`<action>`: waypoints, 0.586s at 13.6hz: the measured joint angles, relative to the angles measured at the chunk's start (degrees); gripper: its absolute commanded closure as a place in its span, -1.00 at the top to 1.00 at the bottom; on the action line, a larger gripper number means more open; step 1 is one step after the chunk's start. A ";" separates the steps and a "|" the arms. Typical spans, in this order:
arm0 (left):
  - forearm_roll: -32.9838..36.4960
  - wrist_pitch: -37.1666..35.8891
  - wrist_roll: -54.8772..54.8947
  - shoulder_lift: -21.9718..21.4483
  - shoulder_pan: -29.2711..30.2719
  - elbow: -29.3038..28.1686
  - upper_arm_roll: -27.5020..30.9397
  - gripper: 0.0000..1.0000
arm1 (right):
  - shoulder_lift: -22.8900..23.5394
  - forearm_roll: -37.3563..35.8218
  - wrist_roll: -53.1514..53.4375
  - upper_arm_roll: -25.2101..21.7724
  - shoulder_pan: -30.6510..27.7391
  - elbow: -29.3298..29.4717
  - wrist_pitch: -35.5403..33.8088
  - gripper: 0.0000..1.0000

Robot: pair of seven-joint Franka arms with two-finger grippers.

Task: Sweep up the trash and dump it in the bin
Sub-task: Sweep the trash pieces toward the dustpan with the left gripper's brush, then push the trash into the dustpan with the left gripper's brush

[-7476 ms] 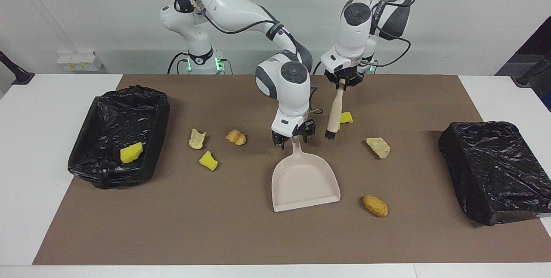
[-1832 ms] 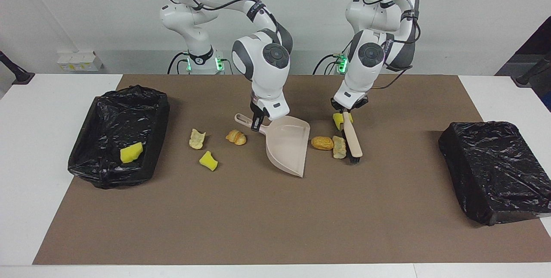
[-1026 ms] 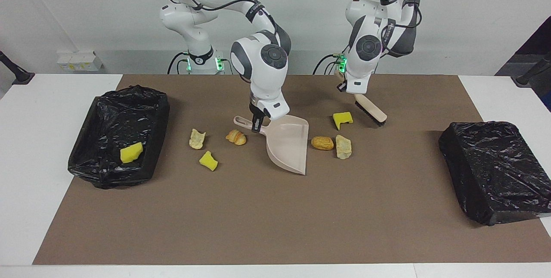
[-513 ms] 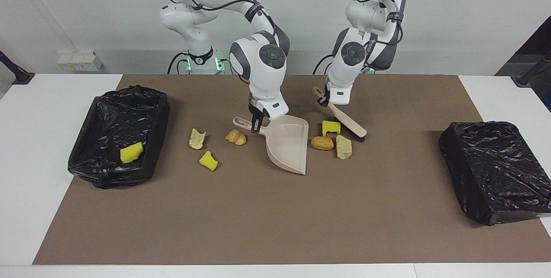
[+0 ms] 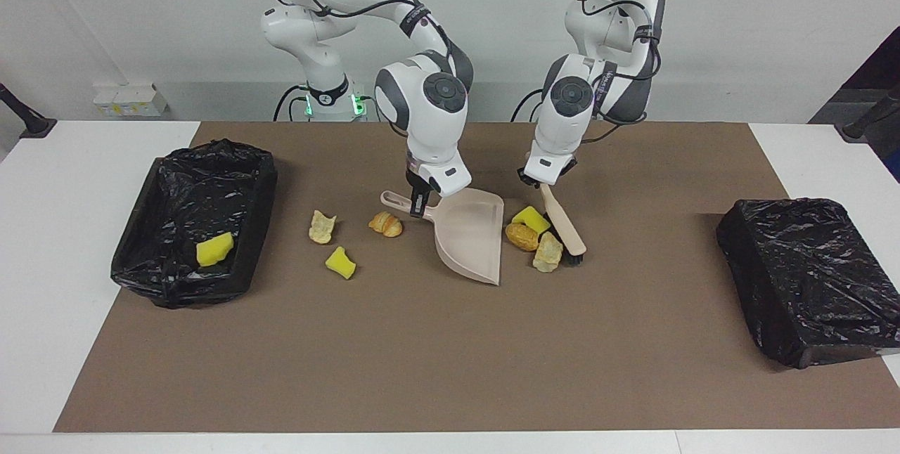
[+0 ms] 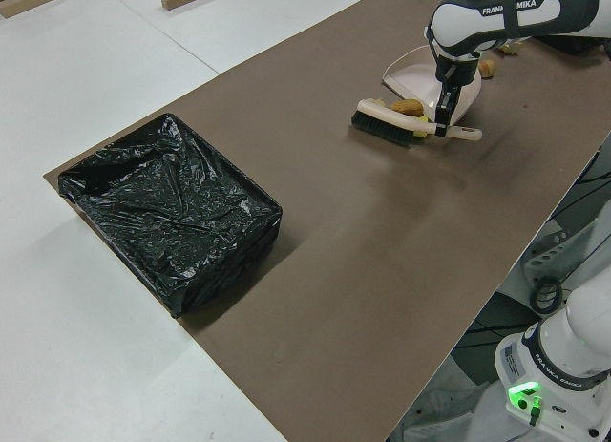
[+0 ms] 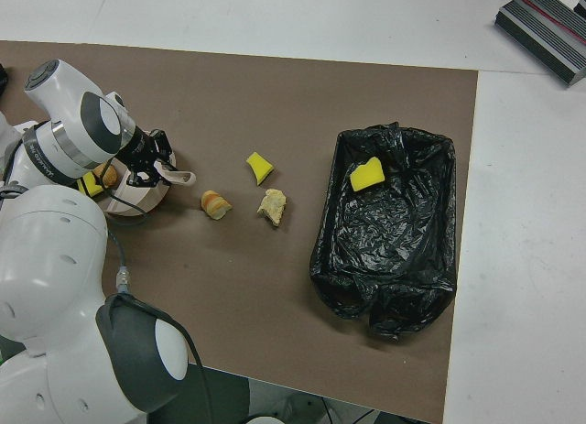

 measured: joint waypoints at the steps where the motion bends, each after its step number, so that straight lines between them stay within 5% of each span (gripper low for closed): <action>1: 0.21 -0.60 3.12 0.00 1.05 0.01 0.14 -1.00 | 0.00 0.00 0.00 0.00 0.00 -0.01 0.00 -1.00; 8: -2.97 3.98 11.52 0.46 -2.01 -0.04 -1.12 -1.00 | -0.07 0.00 -0.33 0.00 -0.64 -0.90 0.94 -1.00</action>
